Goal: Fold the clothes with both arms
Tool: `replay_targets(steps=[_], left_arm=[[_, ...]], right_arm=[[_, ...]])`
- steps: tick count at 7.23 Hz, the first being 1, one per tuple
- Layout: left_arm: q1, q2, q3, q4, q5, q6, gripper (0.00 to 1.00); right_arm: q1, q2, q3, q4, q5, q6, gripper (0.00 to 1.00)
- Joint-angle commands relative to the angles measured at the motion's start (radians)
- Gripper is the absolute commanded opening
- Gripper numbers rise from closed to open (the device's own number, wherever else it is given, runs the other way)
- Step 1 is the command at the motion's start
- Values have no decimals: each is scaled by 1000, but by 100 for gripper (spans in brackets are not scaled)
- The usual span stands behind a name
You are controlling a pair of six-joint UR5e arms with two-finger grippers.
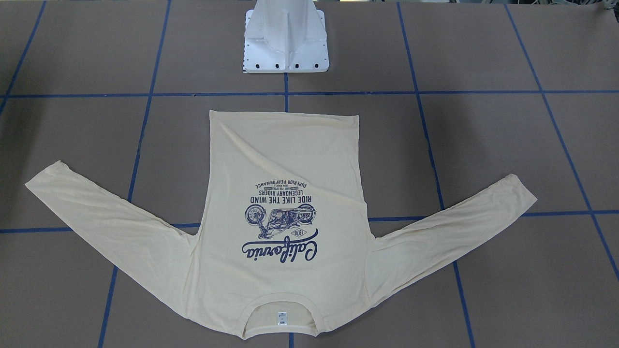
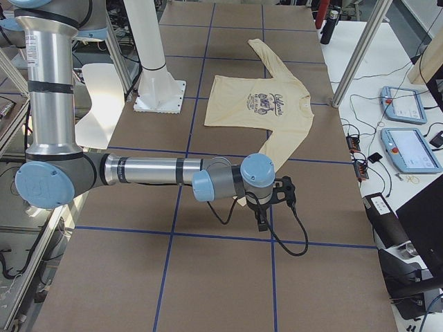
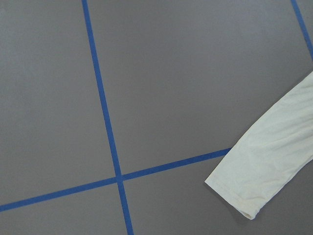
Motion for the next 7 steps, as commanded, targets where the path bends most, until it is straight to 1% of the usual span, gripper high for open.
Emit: replay_targets(steps=[1,2,3,4,5,6,7], left_arm=[[1,0,18,-37,1,0,99],[1,3,23,-40,1,0,99],[1,9,24,-51,0,-2,99],[1,12,23,-72,0,-52,99],[1,15,23,-114,0,-117,99],[1,15,21,-138,0,-186,99],[4,15,21,-161,0,-231,99]], right_arm=[[-116,-8,-10,156,6,229,99],[-158,-29,-25,274,-20,274,100],[-219,-37,-30,351,-76,381,100],[-291,-37,-31,402,-110,543,100],[-352,-39,-31,452,-142,664,100],[-411,-54,-48,514,-190,710,100],[-448,-56,-101,583,-201,727,100]])
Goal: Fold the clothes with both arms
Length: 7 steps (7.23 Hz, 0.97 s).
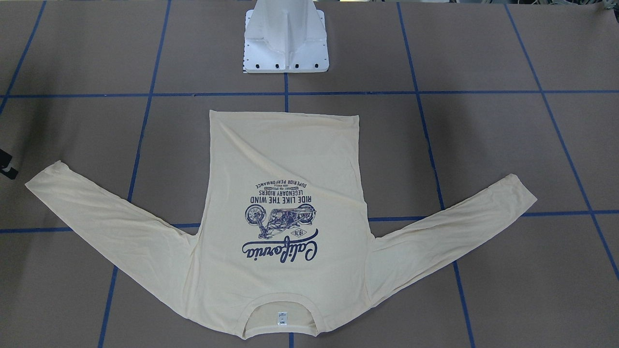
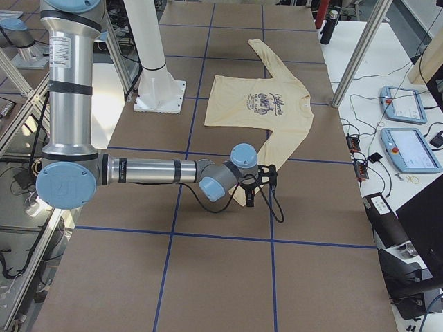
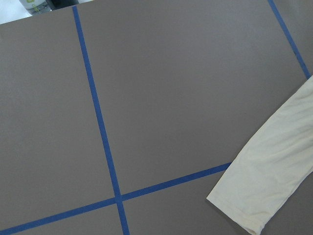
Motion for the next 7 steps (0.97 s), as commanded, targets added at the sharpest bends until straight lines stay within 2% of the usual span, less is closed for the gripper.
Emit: replay_targets(steps=[1,2,7], left_arm=[[4,2,-1,-55,1,-97,99],[4,2,-1,-61,1,-105,99],[4,2,-7,-63,0,-108,99]], right_arm=[[-86,-2,-87,137,-52,77,99],[-126,4,-87,148,-79,147,100],[-159,-8,-86,151,-81,157,100]])
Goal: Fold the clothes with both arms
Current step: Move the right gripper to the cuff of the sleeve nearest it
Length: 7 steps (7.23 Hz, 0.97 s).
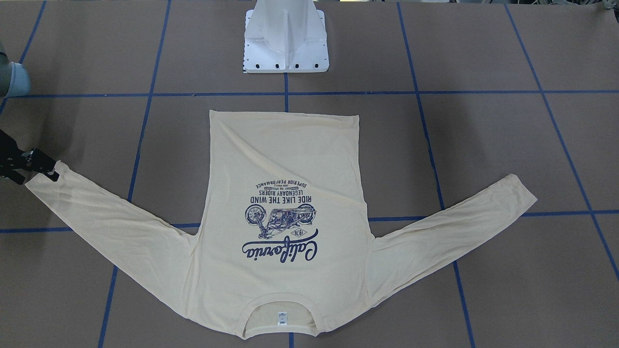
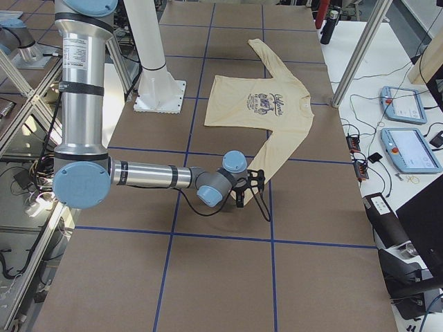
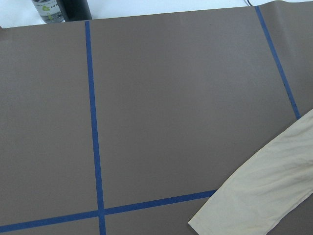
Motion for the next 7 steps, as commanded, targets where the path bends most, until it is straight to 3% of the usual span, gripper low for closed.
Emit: replay_targets(steps=[1,2,3,6,7], left_arm=[[0,0,-2,0,-2,-1,99],[0,0,-4,0,-2,-2,99],[0,0,-4,0,-2,-2,99],[0,0,-4,0,-2,-2,99],[0,0,-4,0,-2,-2,99]], right_arm=[[-4,-7,-1,-10,0,0,100],[-4,-9,-4,-12,-1,0,98],[-4,-9,-6,-21,-1,0,91],[-1,-10,-2,-30,0,0,30],[-3,-9,-2,-31,-1,0,0]])
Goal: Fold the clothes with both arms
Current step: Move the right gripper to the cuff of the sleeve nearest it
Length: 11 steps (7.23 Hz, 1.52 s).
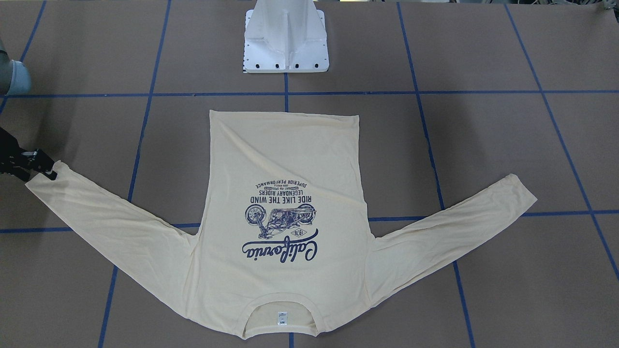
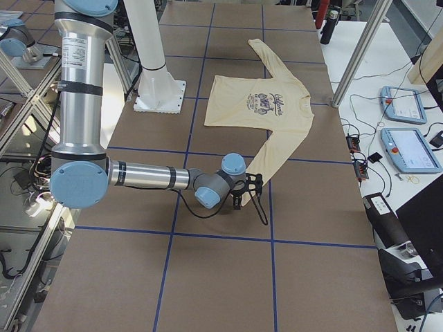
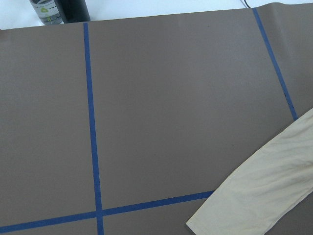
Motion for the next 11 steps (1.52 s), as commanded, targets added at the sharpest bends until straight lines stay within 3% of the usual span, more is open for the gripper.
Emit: replay_targets(steps=[1,9,11], left_arm=[[0,0,3,0,0,0,99],[0,0,3,0,0,0,99],[0,2,3,2,0,0,99]], right_arm=[[2,1,9,-2,5,0,0],[18,18,27,-31,18,0,0],[41,21,157,-190,49,2,0]])
